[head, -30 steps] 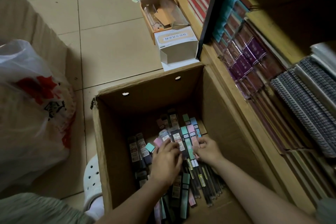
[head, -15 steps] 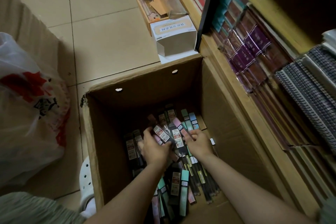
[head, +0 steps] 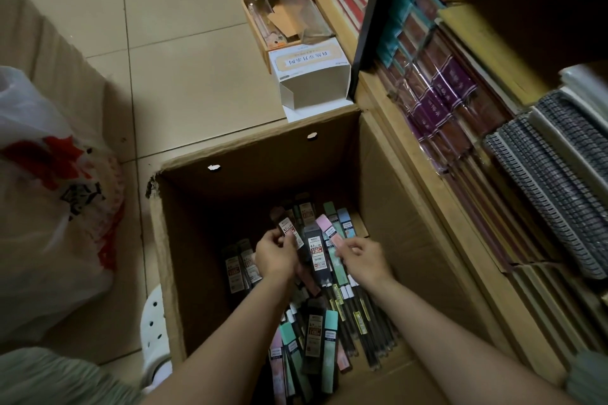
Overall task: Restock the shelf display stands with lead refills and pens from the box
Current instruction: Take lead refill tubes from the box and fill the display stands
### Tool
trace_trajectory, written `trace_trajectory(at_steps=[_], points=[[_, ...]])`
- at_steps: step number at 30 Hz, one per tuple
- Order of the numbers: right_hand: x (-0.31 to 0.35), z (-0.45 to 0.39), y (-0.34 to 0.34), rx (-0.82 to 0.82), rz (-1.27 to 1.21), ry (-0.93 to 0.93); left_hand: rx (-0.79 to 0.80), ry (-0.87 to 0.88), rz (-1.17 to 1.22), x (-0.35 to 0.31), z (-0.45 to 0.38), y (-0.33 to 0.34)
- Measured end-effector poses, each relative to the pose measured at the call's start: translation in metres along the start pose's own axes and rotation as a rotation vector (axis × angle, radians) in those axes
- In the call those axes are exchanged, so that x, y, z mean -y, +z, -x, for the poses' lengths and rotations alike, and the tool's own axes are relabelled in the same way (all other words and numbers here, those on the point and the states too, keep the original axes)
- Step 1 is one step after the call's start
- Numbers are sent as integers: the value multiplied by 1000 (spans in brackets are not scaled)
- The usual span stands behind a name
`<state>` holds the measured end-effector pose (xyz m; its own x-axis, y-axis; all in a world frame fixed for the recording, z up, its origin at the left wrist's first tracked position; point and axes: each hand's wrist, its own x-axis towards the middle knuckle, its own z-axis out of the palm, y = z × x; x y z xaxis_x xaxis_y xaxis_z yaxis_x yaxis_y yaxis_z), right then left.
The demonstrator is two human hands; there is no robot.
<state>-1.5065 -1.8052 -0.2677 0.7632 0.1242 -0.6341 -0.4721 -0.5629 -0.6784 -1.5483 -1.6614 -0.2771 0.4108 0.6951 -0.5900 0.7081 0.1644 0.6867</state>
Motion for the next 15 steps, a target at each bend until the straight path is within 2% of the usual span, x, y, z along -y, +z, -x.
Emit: trace_trajectory(at_steps=[3,6,9,12,15], points=[[16,13,-8,-19,-95,27,111,68,16,-9,12,-9],[44,37,-22,-28,-147,-39,367,161,11,-31,26,-26],[81,69,-39,-10,-175,-149,611,311,-186,-69,41,-48],[116,101,-63,-33,-75,-336,715,528,-407,-125,61,-72],[146,138,-93,-72,-37,-476,787,733,-418,-177,93,-91]])
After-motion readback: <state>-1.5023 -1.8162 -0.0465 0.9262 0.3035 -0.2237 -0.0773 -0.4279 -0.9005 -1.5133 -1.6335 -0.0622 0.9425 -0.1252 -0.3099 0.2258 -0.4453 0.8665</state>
